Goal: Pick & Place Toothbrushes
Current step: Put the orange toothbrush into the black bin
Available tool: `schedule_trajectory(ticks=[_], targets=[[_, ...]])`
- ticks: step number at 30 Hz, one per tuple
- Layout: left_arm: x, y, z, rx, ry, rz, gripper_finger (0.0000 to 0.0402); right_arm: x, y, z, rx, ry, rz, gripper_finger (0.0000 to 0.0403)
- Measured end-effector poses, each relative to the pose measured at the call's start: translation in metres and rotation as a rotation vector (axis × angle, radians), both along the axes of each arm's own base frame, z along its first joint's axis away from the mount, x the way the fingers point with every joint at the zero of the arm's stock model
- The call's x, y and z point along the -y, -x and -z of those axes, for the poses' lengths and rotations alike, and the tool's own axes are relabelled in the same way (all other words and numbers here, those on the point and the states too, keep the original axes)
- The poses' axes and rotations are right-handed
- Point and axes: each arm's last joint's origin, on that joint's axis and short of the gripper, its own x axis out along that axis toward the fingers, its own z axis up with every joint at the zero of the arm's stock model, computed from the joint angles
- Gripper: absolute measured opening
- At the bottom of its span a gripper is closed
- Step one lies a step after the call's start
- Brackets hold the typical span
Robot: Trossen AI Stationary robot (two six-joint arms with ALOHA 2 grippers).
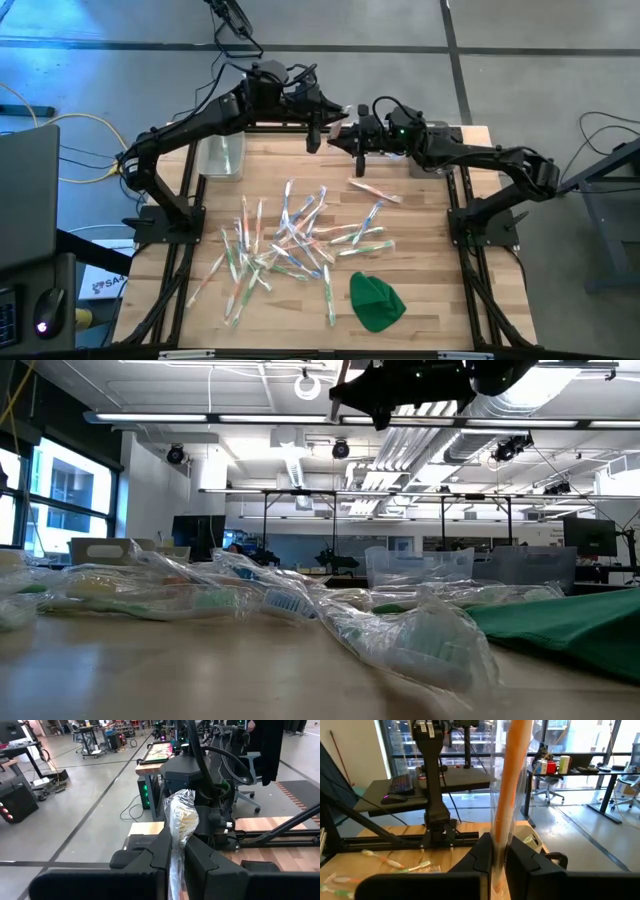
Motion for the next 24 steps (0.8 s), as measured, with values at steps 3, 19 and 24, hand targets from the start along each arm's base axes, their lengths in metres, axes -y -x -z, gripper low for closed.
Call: schedule_trajectory(ticks=[3, 19, 24], targets=[[0.0001, 0.0001, 0.0012, -0.012, 0.005, 0.002, 0.0033, -0.0019, -0.0008, 0.0006, -0.005, -0.006, 0.000, 0.0019], [-0.0033, 0.0014, 0.0072, -0.073, 0.012, -0.137, 0.0094, -0.0018, -0.0014, 0.0069, -0.067, -0.025, 0.100, 0.0019], [-0.0035, 0.0015, 0.0074, -0.075, 0.010, -0.147, 0.0120, -0.0017, -0.0011, 0.0094, -0.091, -0.034, 0.101, 0.0019]])
